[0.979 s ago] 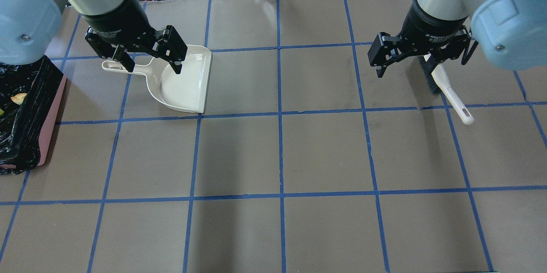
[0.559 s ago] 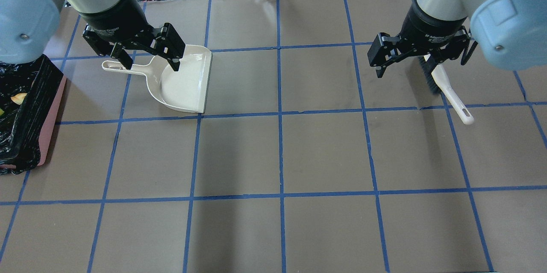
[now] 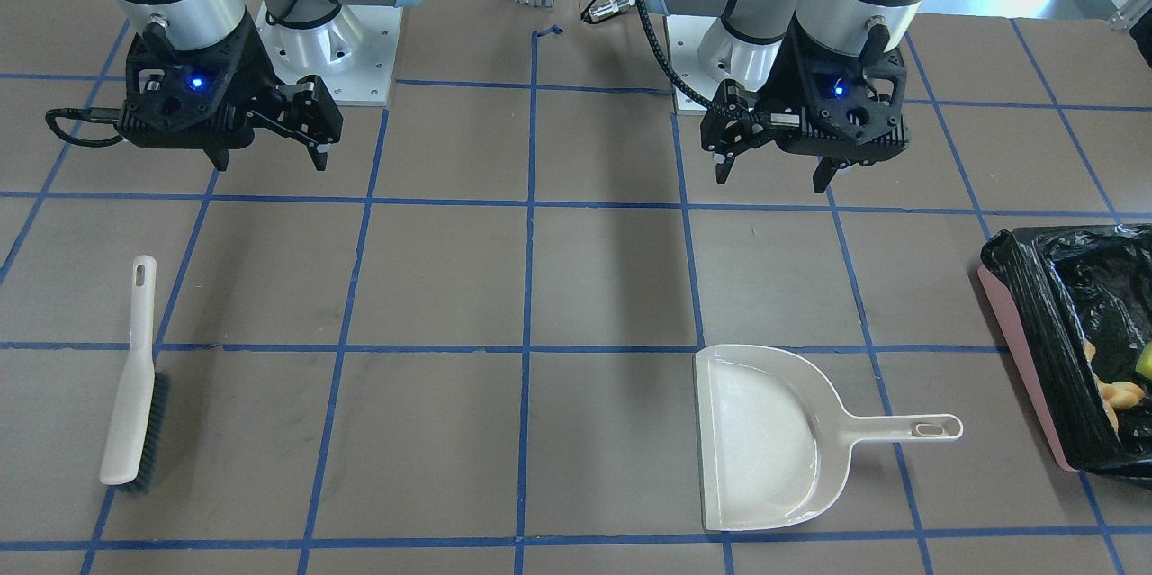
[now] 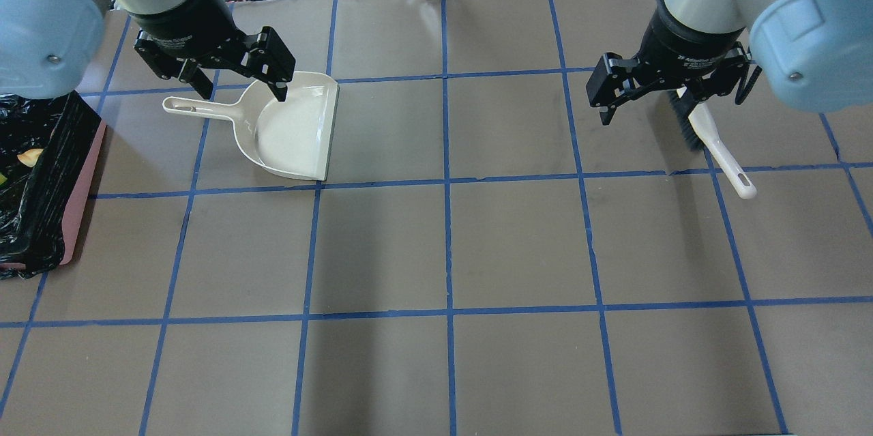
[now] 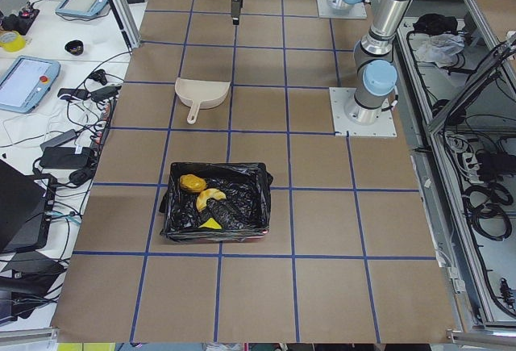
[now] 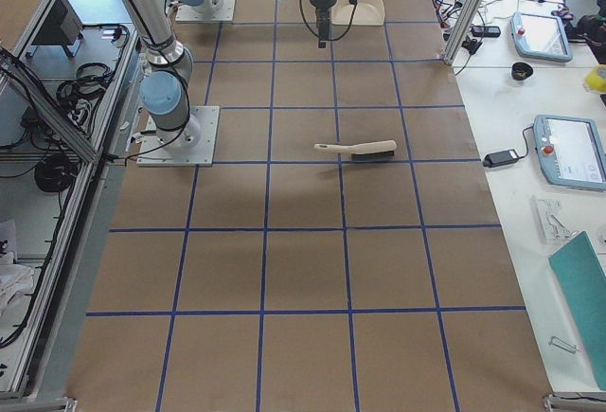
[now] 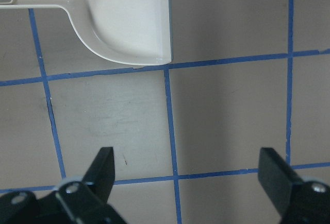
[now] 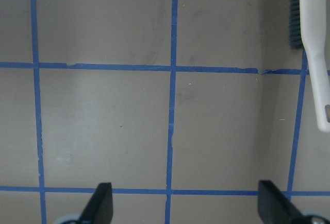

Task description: Sweep and dump trash into bin

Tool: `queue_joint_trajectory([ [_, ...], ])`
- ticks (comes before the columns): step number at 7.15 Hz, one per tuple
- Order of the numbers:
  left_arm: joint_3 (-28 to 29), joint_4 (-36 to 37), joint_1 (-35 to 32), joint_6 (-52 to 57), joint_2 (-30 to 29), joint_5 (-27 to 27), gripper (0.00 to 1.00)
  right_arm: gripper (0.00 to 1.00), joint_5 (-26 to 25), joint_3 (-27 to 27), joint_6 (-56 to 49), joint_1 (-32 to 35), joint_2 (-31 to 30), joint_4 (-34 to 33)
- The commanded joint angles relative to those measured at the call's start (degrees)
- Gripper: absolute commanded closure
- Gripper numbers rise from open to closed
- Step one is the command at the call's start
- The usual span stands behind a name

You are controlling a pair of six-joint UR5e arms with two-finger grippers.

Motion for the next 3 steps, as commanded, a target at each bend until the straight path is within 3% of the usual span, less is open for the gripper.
queue_joint_trajectory([
  [1, -0.58, 0.28, -0.02, 0.07, -0.15, -0.11, 0.0, 0.0, 0.01, 0.09, -0.07, 0.0, 0.03, -0.07],
  [3, -1.72, 0.37, -0.02, -0.19, 0.2, -0.37, 0.0, 0.0, -0.08, 0.09, -0.07, 0.0, 0.03, -0.07],
])
